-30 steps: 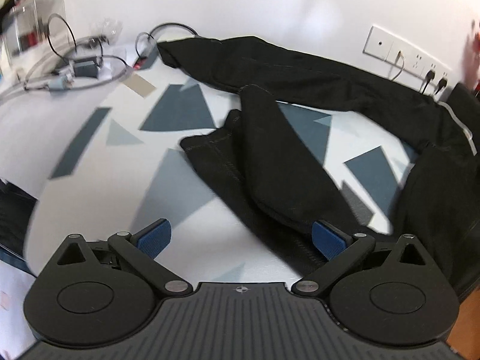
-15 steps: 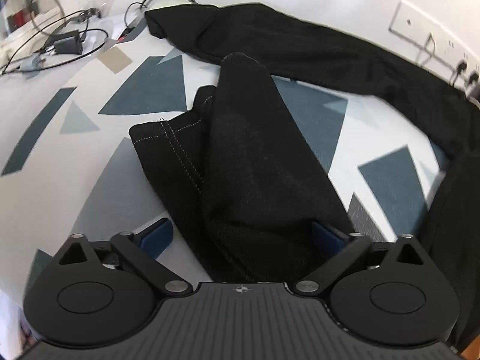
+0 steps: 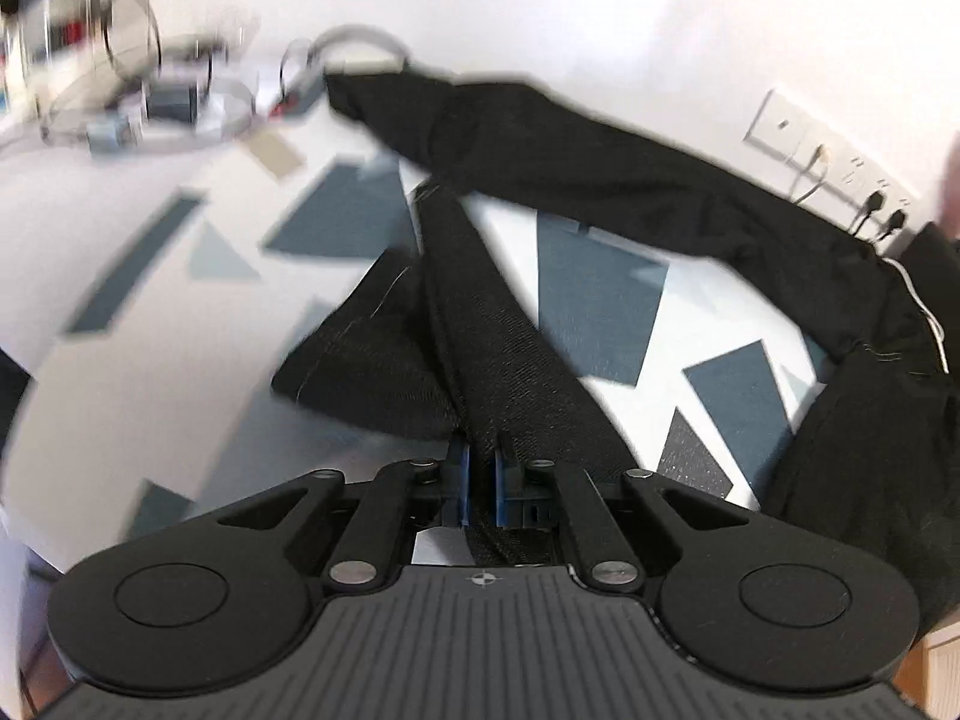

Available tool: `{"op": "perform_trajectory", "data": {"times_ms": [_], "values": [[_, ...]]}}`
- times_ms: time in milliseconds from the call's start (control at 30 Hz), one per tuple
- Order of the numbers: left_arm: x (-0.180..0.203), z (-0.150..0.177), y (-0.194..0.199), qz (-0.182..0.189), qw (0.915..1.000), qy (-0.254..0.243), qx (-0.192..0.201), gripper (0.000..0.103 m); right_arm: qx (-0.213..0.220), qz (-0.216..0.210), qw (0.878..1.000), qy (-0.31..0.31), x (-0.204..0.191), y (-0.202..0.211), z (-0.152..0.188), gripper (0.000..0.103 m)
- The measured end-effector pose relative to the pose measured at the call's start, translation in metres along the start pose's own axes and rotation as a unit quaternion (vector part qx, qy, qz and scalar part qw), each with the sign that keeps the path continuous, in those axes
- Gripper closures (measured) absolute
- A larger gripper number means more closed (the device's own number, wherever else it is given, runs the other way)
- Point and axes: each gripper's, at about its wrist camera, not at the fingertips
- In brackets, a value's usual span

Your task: Fold clothes

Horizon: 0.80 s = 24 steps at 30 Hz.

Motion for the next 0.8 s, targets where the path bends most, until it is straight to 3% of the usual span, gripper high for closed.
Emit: {"op": "perform_trajectory", "data": {"times_ms": [300,500,567,633,733,767,800], "values": [[-0.025,0.004,0.044,0.031,0.9969,0.040,0.061,0.095,-0.003,-0.035,0.998,0.044,-0.040,0.007,0.010,0.001],[-0.040,-0.030,0.076,0.025,0.9871,0.057,0.147,0.095,0.022,-0.057,0.997,0.052,-0.050,0.028,0.001,0.001],[-0.043,-0.044,0.073,0.009,0.9875,0.057,0.147,0.094,0.022,-0.062,0.996,0.055,-0.053,0.031,-0.001,0.001],[-0.043,-0.056,0.058,-0.020,0.9931,0.050,0.104,0.090,0.014,-0.060,0.996,0.059,-0.057,0.030,0.000,0.001],[-0.042,-0.054,0.038,-0.056,0.9959,0.047,0.053,0.055,0.007,-0.051,0.997,0.065,-0.056,0.026,0.003,0.001],[-0.042,-0.048,0.035,-0.060,0.9956,0.048,0.053,0.034,0.005,-0.048,0.997,0.067,-0.055,0.025,0.004,0.001],[-0.043,-0.042,0.033,-0.062,0.9953,0.048,0.056,0.032,0.002,-0.043,0.997,0.065,-0.054,0.023,0.005,0.001]]}}
Point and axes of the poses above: each gripper's, at about its wrist camera, not at the fingertips, and y roughly against the way its jaws point, x to its right, z to its underside, and after that the axes turned 15 degrees about -x, right-handed
